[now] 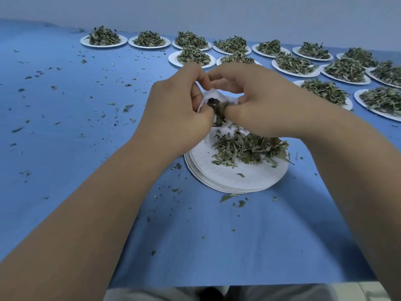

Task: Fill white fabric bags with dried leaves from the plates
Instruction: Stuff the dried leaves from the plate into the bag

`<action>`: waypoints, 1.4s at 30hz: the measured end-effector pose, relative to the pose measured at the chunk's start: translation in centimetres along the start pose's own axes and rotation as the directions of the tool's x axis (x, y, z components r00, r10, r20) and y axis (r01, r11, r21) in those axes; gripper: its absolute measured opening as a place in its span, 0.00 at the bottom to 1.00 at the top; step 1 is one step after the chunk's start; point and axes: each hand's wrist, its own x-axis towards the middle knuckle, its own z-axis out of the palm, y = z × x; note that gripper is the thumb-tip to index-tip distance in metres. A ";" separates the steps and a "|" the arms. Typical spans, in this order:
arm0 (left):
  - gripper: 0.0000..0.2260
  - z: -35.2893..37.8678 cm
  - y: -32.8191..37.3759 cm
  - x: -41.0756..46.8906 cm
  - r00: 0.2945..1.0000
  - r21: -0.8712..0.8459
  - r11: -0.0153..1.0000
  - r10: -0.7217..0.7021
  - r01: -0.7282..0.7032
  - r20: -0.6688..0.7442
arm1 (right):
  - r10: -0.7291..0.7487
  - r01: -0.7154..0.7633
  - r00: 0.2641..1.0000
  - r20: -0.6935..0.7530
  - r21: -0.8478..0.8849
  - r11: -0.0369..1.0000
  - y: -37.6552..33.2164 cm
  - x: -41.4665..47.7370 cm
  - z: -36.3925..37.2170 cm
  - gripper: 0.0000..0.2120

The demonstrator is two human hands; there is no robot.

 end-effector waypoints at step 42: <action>0.16 0.8 -4.0 1.2 0.985 0.180 0.976 -0.141 0.123 0.096 | 0.090 -0.090 0.996 -0.019 -0.038 0.995 4.2 -5.1 0.2 0.23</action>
